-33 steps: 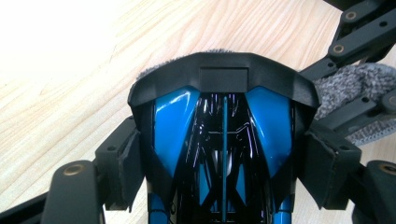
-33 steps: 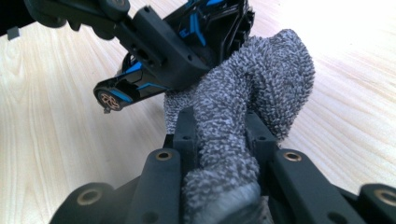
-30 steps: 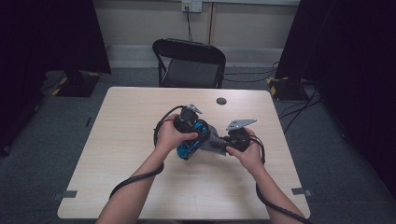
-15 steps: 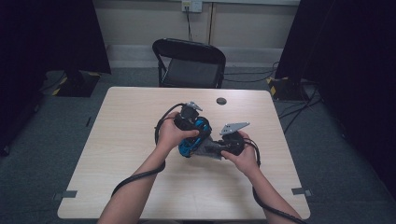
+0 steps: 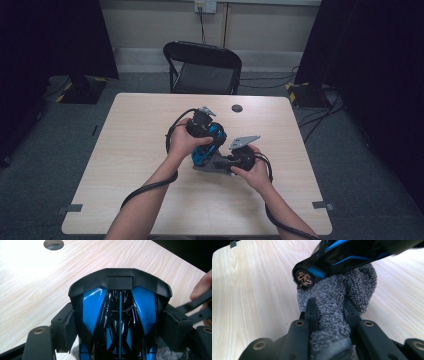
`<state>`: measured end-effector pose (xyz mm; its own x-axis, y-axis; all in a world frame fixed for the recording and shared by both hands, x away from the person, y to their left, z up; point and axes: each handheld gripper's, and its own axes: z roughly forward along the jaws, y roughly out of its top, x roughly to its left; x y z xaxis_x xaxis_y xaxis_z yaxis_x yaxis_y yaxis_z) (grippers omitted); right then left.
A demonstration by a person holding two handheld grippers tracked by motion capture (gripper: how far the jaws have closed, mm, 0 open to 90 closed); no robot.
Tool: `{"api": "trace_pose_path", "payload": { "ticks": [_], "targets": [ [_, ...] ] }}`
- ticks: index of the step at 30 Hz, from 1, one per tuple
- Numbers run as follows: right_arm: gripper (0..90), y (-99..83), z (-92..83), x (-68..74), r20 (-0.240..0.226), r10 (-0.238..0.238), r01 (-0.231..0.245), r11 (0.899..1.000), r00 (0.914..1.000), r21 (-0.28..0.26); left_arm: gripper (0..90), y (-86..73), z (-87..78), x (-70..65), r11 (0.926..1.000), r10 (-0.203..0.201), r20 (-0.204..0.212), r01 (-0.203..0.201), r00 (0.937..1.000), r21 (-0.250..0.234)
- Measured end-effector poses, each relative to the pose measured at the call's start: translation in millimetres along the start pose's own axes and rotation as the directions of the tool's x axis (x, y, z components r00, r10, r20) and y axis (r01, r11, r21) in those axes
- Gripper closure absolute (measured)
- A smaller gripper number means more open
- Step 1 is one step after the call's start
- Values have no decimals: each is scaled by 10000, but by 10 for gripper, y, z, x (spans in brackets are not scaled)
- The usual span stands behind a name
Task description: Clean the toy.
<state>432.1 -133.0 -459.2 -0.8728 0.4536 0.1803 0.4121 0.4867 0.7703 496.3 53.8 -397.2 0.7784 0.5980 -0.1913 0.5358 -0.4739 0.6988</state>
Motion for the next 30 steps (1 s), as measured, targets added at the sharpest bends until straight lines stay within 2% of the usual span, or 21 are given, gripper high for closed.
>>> {"api": "trace_pose_path", "payload": {
  "ticks": [6, 14, 16, 24, 26, 30],
  "targets": [
    [717, -8, 66, 31, -190, 17, -17, 10000, 9998, -8, 253, 35, -28, 17, 9996, -157, -45, 156, 9999, -221],
    [717, -46, 150, 96, -321, -312, 326, 9985, 9990, 444, 253, 60, -82, 58, 9991, -242, -154, 236, 9996, -366],
    [717, -61, 146, 89, -384, -263, 278, 9988, 9989, 403, 253, 56, -108, 80, 9992, -255, -191, 249, 9995, -316],
    [716, -114, 3, -16, -5, -130, 130, 9988, 9999, 464, 253, -15, -211, 157, 9993, -322, -374, 313, 9988, -224],
    [714, -140, -91, -90, 291, 69, -78, 9995, 9996, 312, 253, -45, -231, 175, 9991, -346, -361, 337, 9988, -250],
    [714, -158, -191, -149, 462, 258, -261, 9996, 9986, 51, 253, -103, -266, 202, 9993, -336, -376, 328, 9987, -203]
  ]
}}
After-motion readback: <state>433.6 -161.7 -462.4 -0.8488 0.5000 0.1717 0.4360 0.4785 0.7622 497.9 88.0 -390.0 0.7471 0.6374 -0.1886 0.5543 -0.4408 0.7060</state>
